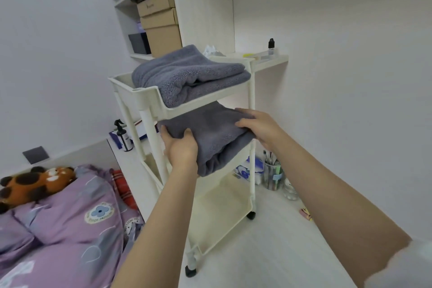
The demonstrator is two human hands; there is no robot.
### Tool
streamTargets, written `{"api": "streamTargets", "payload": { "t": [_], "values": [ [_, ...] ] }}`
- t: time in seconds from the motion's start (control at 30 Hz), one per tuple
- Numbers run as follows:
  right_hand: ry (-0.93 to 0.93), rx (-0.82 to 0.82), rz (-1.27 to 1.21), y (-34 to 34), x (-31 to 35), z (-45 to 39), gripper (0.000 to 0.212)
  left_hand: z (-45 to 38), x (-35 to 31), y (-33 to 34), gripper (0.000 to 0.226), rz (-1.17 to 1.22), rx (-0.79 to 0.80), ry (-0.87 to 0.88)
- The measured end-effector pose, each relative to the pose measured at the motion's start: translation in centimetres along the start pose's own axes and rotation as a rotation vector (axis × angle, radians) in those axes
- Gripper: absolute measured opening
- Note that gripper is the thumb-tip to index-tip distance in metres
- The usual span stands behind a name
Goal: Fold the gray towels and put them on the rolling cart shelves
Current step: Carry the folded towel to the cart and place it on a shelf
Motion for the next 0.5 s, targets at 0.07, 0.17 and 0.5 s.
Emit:
{"api": "streamTargets", "payload": {
  "t": [0.07, 0.17, 0.5],
  "values": [
    [-0.050, -0.010, 0.032, 1.7, -0.1, -0.7, 0.034, -1.0, -0.7, 0.0, 0.073, -0.105, -0.057, -0.011],
    [-0.042, 0.013, 0.132, 3.4, -1.5, -1.4, 0.042, -1.6, -0.5, -0.3, 0.076, -0.299, -0.072, -0.039],
    [-0.047, 0.047, 0.825, 5.4, -4.5, -2.2, 0.038, -2.0, 3.0, -0.6, 0.076, -0.513, 0.006, -0.190]
  ]
}}
Point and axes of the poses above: each hand's wrist, its own z-axis away from the middle knuckle, its own y-axis out of the palm, x = y × z, the point moved 3 cm from there along -z, towards the middle knuckle, and after that the axes turned 3 degrees about -y, right-handed, at the moved point
